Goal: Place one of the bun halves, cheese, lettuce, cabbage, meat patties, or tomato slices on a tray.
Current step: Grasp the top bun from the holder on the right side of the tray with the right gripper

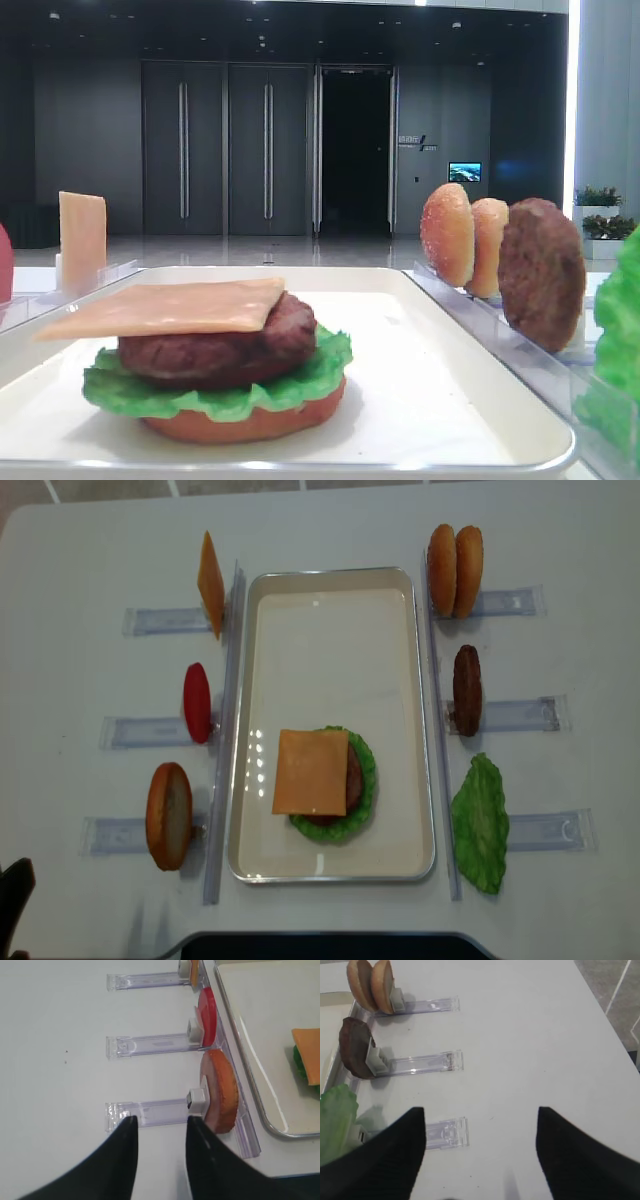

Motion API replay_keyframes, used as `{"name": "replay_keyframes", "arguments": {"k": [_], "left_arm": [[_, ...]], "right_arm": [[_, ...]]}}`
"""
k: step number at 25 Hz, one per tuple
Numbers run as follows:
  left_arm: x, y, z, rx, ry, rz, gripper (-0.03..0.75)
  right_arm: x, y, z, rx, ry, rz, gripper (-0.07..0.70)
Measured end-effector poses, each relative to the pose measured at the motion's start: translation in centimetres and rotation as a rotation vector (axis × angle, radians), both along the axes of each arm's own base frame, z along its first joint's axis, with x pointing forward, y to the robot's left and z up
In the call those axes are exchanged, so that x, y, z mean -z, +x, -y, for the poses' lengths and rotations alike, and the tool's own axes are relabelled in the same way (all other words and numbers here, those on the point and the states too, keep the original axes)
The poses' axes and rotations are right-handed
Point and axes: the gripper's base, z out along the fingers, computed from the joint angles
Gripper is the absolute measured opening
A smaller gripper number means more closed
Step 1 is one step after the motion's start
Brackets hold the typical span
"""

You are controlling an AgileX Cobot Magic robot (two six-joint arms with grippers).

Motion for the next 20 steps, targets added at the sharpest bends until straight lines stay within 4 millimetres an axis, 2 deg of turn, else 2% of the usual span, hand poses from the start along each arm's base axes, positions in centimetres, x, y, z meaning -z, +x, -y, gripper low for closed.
{"name": "replay_keyframes", "arguments": {"k": [20], "left_arm": [[0.00,0.00,0.00,0.000,0.000,0.000,0.225]], "right_arm": [[0.00,0.00,0.00,0.000,0.000,0.000,0.479]]}}
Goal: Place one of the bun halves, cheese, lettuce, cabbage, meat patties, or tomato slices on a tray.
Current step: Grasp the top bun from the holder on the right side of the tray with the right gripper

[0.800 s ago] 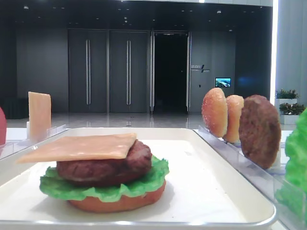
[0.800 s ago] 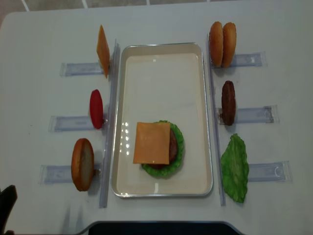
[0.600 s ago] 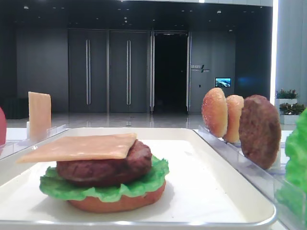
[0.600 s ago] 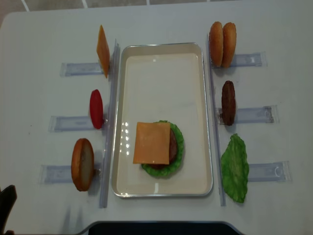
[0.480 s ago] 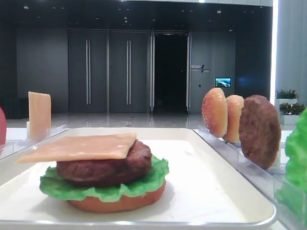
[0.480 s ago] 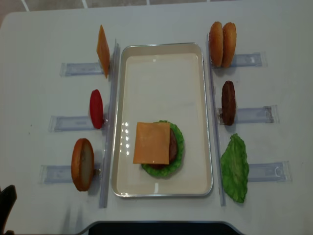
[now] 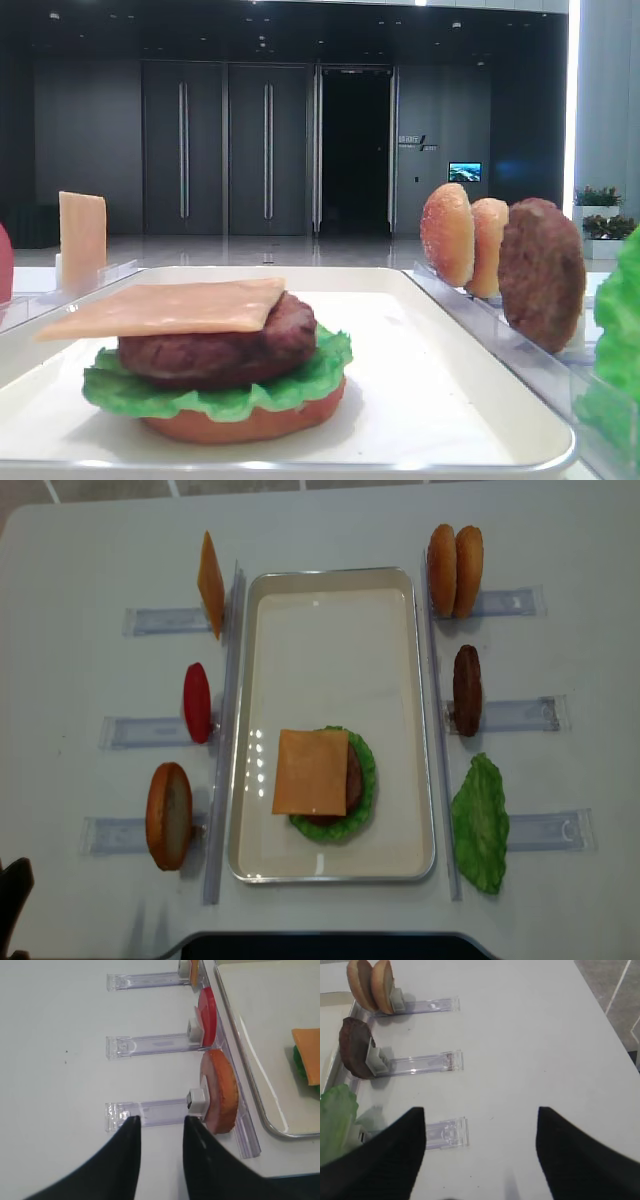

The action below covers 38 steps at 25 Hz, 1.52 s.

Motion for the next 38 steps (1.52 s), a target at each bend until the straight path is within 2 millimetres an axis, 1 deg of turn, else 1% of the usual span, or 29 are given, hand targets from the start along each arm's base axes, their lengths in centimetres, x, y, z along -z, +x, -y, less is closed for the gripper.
{"name": "replay_keyframes", "arguments": {"k": [4,6,11,16,22,27,29,31,34,38], "left_arm": [[0.0,0.0,0.0,0.000,0.000,0.000,0.199],[0.0,0.0,0.0,0.000,0.000,0.000,0.188],[0.0,0.0,0.0,0.000,0.000,0.000,0.181],[0.0,0.0,0.0,0.000,0.000,0.000,0.179],[0.0,0.0,0.0,0.000,0.000,0.000,0.162],[0.0,0.0,0.0,0.000,0.000,0.000,0.160],[0.0,0.0,0.0,0.000,0.000,-0.001,0.160],[0.0,0.0,0.0,0.000,0.000,-0.001,0.160],[0.0,0.0,0.0,0.000,0.000,-0.002,0.160],[0.0,0.0,0.0,0.000,0.000,-0.002,0.160]], "right_arm": [[-0.1,0.0,0.0,0.001,-0.001,0.009,0.479],[-0.2,0.3,0.0,0.000,0.000,-0.012,0.479],[-0.5,2.2,0.1,-0.007,-0.005,-0.121,0.479],[-1.7,4.5,0.2,-0.020,-0.015,-0.231,0.479],[-4.1,8.5,0.5,-0.029,-0.017,-0.342,0.479],[-6.4,12.5,0.7,-0.034,-0.017,-0.403,0.479],[-6.9,14.7,0.8,-0.036,-0.015,-0.450,0.479],[-7.4,16.6,0.9,-0.048,-0.025,-0.472,0.479],[-8.6,18.8,1.0,-0.067,-0.044,-0.471,0.479],[-9.4,21.6,1.1,-0.076,-0.046,-0.511,0.479]]}}
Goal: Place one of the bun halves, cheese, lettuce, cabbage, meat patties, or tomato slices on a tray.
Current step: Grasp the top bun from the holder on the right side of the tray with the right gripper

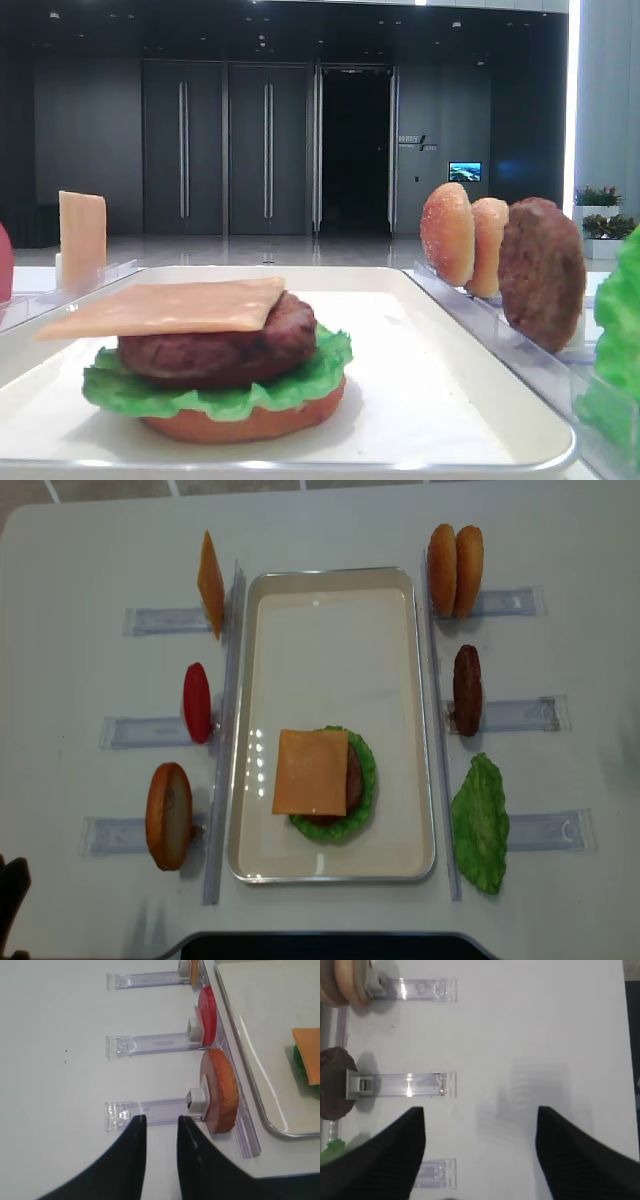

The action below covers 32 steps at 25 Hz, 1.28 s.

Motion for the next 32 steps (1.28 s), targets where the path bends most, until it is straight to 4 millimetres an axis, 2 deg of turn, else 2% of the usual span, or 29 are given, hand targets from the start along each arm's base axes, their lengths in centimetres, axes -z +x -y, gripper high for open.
{"name": "replay_keyframes", "arguments": {"k": [3,10,21,28,32], "left_arm": [[0.0,0.0,0.0,0.000,0.000,0.000,0.160],[0.0,0.0,0.0,0.000,0.000,0.000,0.160],[0.0,0.0,0.0,0.000,0.000,0.000,0.160],[0.0,0.0,0.0,0.000,0.000,0.000,0.160],[0.0,0.0,0.0,0.000,0.000,0.000,0.160]], "right_arm": [[-0.4,2.0,0.1,-0.001,0.001,-0.024,0.479],[0.2,5.8,0.3,-0.001,0.004,-0.076,0.479],[2.5,9.5,0.5,-0.002,0.009,-0.175,0.479],[2.5,10.9,0.6,-0.001,0.010,-0.170,0.479],[2.4,12.8,0.7,-0.001,0.009,-0.161,0.479]]}}
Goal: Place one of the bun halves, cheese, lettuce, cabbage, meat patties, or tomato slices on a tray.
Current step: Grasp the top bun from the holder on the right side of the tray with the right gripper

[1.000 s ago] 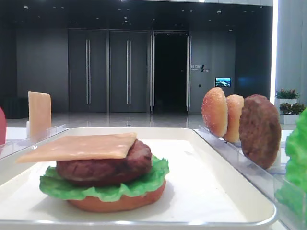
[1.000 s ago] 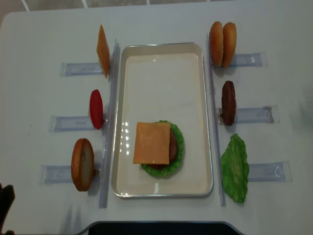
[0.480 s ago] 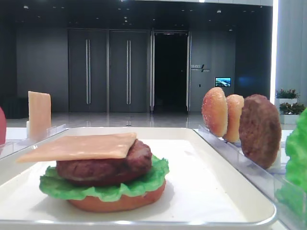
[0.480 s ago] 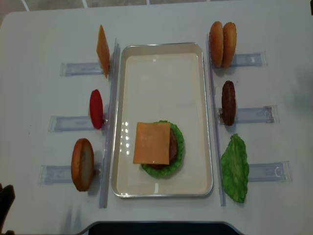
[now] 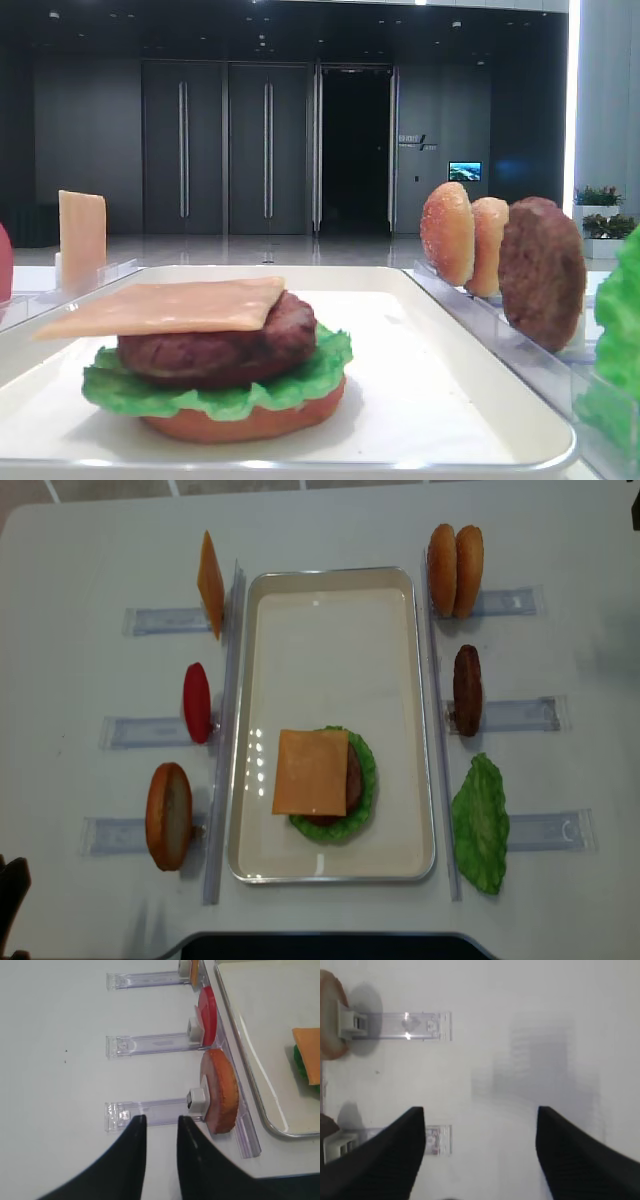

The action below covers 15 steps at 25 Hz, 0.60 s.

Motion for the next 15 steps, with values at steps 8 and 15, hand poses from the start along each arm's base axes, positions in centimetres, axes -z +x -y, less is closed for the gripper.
{"name": "replay_keyframes", "arguments": {"k": [8,15], "left_arm": [[0.0,0.0,0.0,0.000,0.000,0.000,0.160],[0.0,0.0,0.0,0.000,0.000,0.000,0.159]], "right_arm": [[-0.3,3.9,0.2,0.000,-0.002,0.045,0.479],[0.2,6.0,0.2,0.037,0.013,0.054,0.461]]}}
